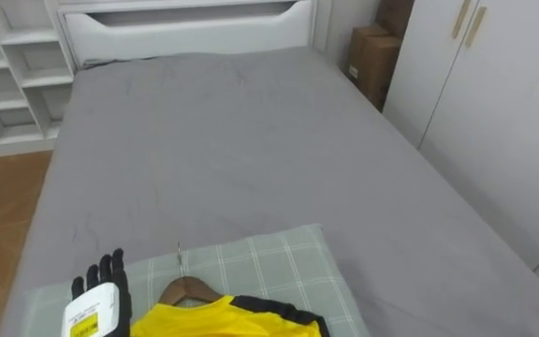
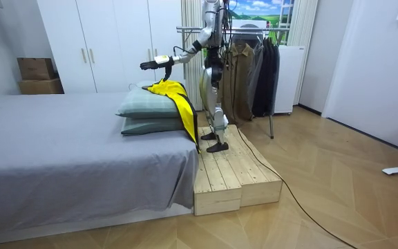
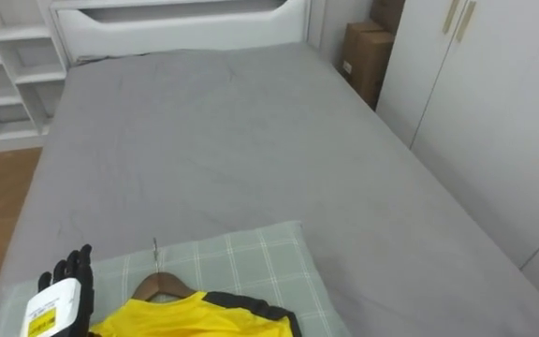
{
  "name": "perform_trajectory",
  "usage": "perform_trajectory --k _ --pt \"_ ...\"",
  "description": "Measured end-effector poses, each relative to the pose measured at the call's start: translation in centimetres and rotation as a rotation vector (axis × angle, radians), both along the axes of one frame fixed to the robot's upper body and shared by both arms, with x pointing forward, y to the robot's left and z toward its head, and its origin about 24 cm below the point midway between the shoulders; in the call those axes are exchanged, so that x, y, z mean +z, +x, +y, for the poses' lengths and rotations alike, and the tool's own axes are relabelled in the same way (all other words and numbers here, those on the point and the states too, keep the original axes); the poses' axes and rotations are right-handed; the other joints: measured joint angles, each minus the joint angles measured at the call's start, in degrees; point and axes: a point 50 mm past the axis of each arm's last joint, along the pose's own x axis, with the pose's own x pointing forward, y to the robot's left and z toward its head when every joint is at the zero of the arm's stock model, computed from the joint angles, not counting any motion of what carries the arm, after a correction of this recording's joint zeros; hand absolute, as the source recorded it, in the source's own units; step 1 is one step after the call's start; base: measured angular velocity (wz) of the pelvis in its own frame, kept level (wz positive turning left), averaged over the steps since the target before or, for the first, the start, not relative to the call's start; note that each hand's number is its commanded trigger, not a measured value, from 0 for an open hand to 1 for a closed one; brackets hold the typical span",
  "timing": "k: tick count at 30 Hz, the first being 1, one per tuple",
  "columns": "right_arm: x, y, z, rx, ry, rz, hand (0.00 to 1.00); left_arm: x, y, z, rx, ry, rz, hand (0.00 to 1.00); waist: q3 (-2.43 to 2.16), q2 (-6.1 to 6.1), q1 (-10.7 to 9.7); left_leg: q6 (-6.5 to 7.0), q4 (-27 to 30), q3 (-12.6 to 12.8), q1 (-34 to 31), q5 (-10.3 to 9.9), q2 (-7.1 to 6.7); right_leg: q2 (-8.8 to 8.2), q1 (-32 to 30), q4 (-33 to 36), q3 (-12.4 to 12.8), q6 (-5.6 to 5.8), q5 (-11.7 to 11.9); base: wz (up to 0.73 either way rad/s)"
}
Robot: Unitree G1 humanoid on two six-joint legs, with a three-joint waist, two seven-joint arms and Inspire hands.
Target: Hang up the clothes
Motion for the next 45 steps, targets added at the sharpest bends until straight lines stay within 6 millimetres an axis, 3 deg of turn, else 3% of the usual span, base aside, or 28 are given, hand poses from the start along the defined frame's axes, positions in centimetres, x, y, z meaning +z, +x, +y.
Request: perform_trajectory --k 4,14,22,31,45 --pt "0.0 0.7 0.0 0.008 -0.013 -0.025 0.00 -0.1 0.8 0.0 -0.007 0.001 0.038 0.00 0.07 0.47 -0.03 0.00 0.02 0.42 -0.91 0.01 0.03 0.18 -1.09 0.04 0.73 0.00 0.08 -0.07" --pt "0.0 0.7 0.1 0.008 -0.037 -0.035 0.00 -1.6 0.0 0.4 0.022 -0.052 0.179 0.00 0.17 0.31 -0.20 0.01 0.30 1.52 -2.06 0.02 0.13 0.15 -3.07 0.82 0.82 -0.02 0.10 -0.04" --pt "0.0 0.6 0.1 0.007 -0.035 -0.033 0.00 -2.8 -0.9 0.5 0.035 -0.109 0.289 0.00 0.25 -0.92 -0.53 0.01 1.62 1.48 -2.70 0.01 0.19 -0.05 -2.96 0.78 0.46 -0.02 0.09 0.01" --pt "0.0 0.8 0.3 0.002 -0.029 -0.049 0.00 -3.7 -1.7 0.4 0.021 -0.138 0.384 0.00 0.24 -1.20 -0.33 0.00 0.80 1.56 -2.32 0.00 0.31 0.08 -3.13 0.84 0.18 -0.12 0.15 0.00" --pt "-0.1 0.7 0.5 -0.017 -0.035 -0.059 0.00 -3.8 -1.9 1.0 0.070 -0.154 0.396 0.00 0.01 -2.04 0.18 -0.17 0.91 3.18 -0.91 -0.09 0.96 0.77 -2.95 2.18 1.47 -0.58 0.49 -0.06"
